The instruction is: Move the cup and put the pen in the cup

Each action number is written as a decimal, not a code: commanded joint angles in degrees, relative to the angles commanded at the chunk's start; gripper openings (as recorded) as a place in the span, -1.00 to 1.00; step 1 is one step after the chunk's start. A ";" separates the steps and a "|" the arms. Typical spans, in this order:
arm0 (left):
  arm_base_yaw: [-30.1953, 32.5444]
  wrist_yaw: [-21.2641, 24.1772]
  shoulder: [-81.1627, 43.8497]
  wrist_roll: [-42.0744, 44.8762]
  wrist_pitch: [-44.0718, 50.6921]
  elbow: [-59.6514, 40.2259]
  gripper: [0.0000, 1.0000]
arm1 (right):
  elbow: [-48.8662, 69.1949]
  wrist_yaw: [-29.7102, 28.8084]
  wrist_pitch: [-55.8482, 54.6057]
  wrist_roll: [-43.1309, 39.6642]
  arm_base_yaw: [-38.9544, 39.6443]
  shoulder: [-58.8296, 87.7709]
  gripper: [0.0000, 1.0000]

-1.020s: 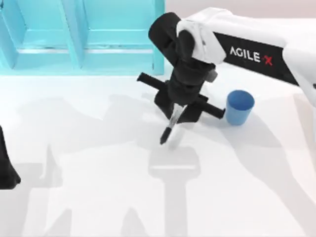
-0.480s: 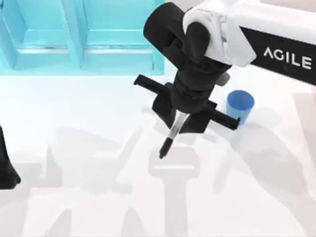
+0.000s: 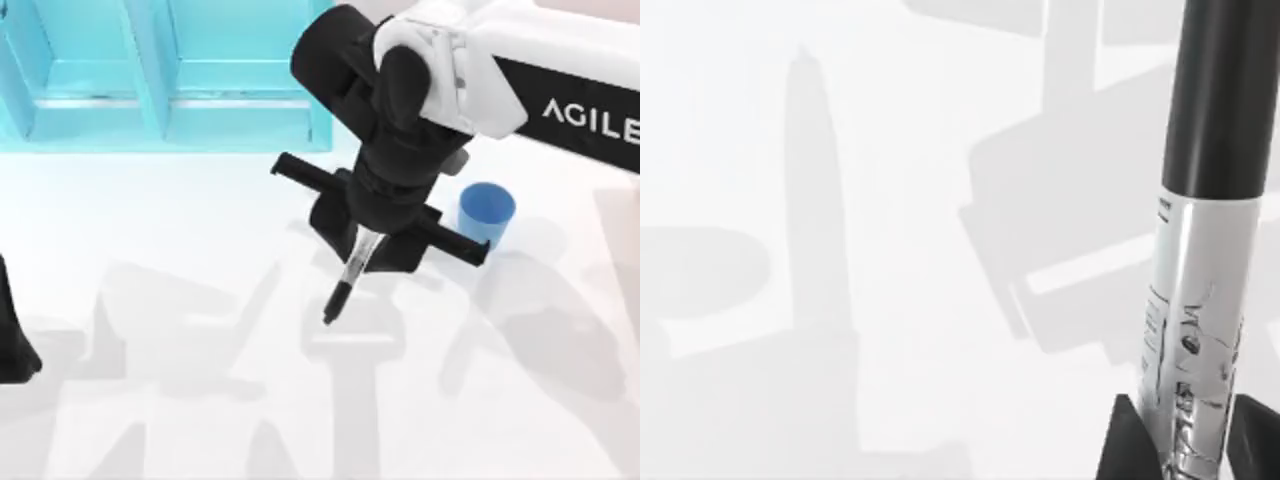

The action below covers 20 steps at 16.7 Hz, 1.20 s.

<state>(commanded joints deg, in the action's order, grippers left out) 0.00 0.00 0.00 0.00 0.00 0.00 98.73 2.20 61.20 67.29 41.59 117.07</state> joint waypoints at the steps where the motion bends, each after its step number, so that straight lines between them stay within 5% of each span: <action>1: 0.00 0.00 0.00 0.00 0.00 0.00 1.00 | -0.57 -0.70 -1.16 -0.80 0.13 -0.31 -1.00; 8: 0.00 0.00 0.00 0.00 0.00 0.00 1.00 | -12.26 -14.20 -22.93 -14.87 1.75 -4.25 -1.00; 20: 0.00 0.00 0.00 0.00 0.00 0.00 1.00 | -44.83 -50.24 -87.69 -51.96 4.75 -15.43 -1.00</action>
<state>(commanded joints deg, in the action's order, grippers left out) 0.00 0.00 0.00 0.00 0.00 0.00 53.90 -48.04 -26.49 15.32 46.34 101.64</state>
